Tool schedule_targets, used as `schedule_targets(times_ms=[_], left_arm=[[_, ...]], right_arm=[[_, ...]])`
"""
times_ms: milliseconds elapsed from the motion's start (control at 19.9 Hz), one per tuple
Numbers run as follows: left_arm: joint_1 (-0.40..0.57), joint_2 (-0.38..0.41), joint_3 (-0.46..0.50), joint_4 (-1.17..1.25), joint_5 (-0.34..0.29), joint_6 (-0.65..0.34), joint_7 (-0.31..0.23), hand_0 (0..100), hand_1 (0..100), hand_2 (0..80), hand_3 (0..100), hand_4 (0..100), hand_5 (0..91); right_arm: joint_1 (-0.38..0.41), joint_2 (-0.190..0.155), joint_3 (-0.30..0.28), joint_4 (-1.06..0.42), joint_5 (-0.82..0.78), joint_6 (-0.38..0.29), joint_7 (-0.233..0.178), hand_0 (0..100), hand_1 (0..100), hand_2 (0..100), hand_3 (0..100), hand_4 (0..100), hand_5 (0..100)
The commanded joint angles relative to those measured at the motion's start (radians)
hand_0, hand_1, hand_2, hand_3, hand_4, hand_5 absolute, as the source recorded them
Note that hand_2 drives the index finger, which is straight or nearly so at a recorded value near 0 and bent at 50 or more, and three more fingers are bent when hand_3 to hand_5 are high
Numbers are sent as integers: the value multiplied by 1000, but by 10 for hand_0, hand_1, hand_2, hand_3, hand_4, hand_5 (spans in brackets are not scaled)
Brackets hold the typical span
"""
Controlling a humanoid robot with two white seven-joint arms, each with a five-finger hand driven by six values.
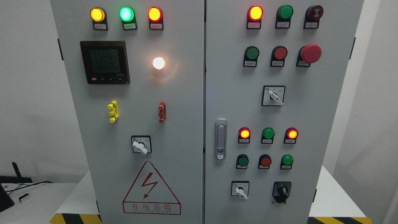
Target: Trip black knob to open circuit
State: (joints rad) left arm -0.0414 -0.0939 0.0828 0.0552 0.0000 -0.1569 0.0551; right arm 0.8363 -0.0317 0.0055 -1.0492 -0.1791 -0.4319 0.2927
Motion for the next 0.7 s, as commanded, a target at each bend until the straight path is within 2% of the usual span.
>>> schedule_targets(times_ms=[0, 50, 100, 150, 201, 251, 351, 451, 552, 652], left_arm=[[0, -1, 0, 0, -31, 0, 0, 120, 389, 0, 0, 0, 0], [0, 0, 0, 0, -31, 0, 0, 120, 389, 0, 0, 0, 0], [0, 0, 0, 0, -31, 0, 0, 120, 389, 0, 0, 0, 0], [0, 0, 0, 0, -31, 0, 0, 120, 389, 0, 0, 0, 0], [0, 0, 0, 0, -31, 0, 0, 120, 389, 0, 0, 0, 0], [0, 0, 0, 0, -31, 0, 0, 120, 389, 0, 0, 0, 0], [0, -1, 0, 0, -31, 0, 0, 120, 389, 0, 0, 0, 0], [0, 0, 0, 0, -31, 0, 0, 120, 389, 0, 0, 0, 0], [0, 0, 0, 0, -31, 0, 0, 120, 389, 0, 0, 0, 0], [0, -1, 0, 0, -31, 0, 0, 120, 389, 0, 0, 0, 0]], right_arm=[[155, -88, -137, -642, -74, -13, 5, 34, 258, 200, 461, 405, 337], [168, -100, -154, -681, -83, -13, 3, 34, 271, 204, 495, 464, 389], [178, -106, -166, -718, -100, -13, 3, 34, 276, 205, 513, 482, 403], [184, -106, -179, -744, -118, -14, 0, 36, 290, 207, 588, 569, 494], [190, -105, -196, -768, -132, -18, -1, 39, 306, 213, 714, 678, 627], [193, -103, -212, -790, -141, -21, -3, 40, 314, 216, 719, 682, 644], [196, -100, -263, -830, -155, -21, -3, 43, 465, 231, 798, 755, 743], [193, -100, -311, -868, -178, -19, -3, 73, 530, 236, 806, 763, 758], [187, -103, -360, -908, -195, -11, -4, 106, 551, 239, 799, 760, 759], [173, -105, -403, -940, -220, -8, -6, 141, 545, 239, 706, 690, 704]])
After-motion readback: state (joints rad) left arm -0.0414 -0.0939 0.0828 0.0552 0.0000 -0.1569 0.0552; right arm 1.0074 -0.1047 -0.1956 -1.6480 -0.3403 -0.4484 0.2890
